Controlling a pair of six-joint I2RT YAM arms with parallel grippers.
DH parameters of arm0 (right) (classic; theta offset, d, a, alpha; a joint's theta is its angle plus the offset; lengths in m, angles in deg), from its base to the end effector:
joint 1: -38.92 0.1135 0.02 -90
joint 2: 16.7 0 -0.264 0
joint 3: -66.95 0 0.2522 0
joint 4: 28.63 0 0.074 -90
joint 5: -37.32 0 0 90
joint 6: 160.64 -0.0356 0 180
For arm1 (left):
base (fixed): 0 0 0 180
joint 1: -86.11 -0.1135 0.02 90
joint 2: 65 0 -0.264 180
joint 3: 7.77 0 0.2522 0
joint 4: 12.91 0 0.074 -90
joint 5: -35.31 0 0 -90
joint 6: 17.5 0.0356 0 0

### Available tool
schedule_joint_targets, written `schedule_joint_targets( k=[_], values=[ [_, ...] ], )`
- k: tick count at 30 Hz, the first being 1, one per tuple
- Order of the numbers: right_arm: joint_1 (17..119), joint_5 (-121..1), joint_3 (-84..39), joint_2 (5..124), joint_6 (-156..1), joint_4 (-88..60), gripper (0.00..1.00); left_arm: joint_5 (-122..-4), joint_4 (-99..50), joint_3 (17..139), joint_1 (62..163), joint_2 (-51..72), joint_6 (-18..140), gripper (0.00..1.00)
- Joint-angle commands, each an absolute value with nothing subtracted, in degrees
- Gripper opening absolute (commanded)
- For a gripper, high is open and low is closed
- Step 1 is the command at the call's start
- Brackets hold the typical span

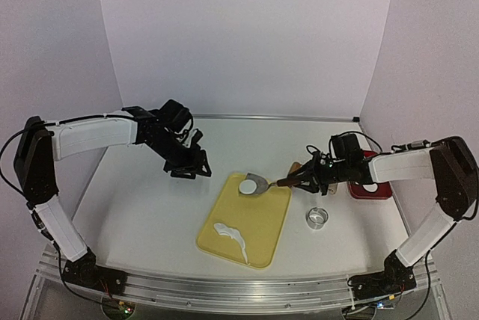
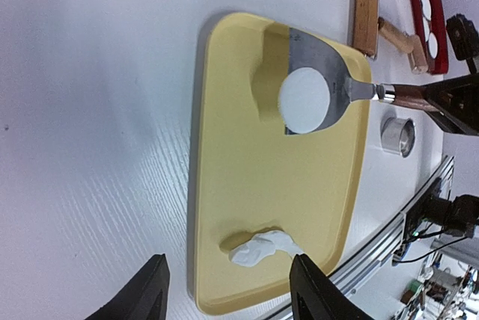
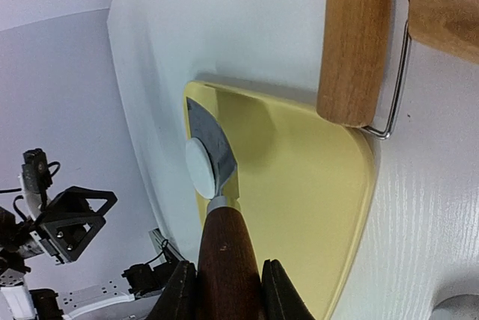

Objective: Roll out the dumpling wrappers from the dough

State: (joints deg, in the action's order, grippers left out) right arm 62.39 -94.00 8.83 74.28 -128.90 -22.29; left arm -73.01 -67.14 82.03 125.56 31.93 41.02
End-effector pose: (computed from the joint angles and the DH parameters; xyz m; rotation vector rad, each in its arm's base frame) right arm 0.2791 0.1468 0.1770 0.3210 2.5254 1.4931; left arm 0.2661 -0.2334 0.2497 0.3109 2.7975 -0.7859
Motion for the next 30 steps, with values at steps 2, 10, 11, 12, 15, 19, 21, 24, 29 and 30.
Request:
schedule_joint_targets(
  k=[2,10,11,12,15,19,21,24,29,30],
  values=[
    [58.82,-99.79,5.02,68.21,-127.62,-22.26,0.0,-71.31,-66.02,81.64,122.9,30.45,37.96,0.57],
    [48.3,-93.35,-1.58,64.74,-121.97,-7.24,0.0,-71.25,-64.48,86.85,121.63,35.69,39.09,0.6],
    [46.68,-93.24,-2.05,64.61,-121.83,-6.86,0.0,-71.24,-64.23,87.31,121.5,36.09,39.18,0.61],
    [44.66,-93.11,-2.59,64.41,-121.46,-6.45,0.0,-71.05,-63.98,87.7,121.42,36.44,39.22,0.63],
    [38.95,-93.81,-2.96,64.0,-120.87,-5.93,0.0,-71.24,-62.19,86.94,121.0,36.59,38.78,0.65],
    [27.66,-95.66,-1.91,61.69,-119.5,-4.48,0.0,-71.81,-60.15,85.48,120.56,36.88,38.57,0.65],
    [22.7,-96.29,-1.58,60.02,-117.6,-1.91,0.0,-71.86,-59.26,84.92,120.49,37.14,38.56,0.65],
    [16.5,-97.31,-1.32,57.76,-114.36,2.34,0.0,-72.44,-57.8,84.3,120.22,37.81,38.4,0.65],
    [9.45,-96.42,-1.92,55.7,-109.22,9.1,0.0,-73.11,-57.07,84.51,120.18,39.74,38.82,0.65],
    [9.39,-95.27,-2.68,55.89,-107.18,10.65,0.0,-72.99,-57.0,84.62,120.17,39.97,38.95,0.65]
  ],
)
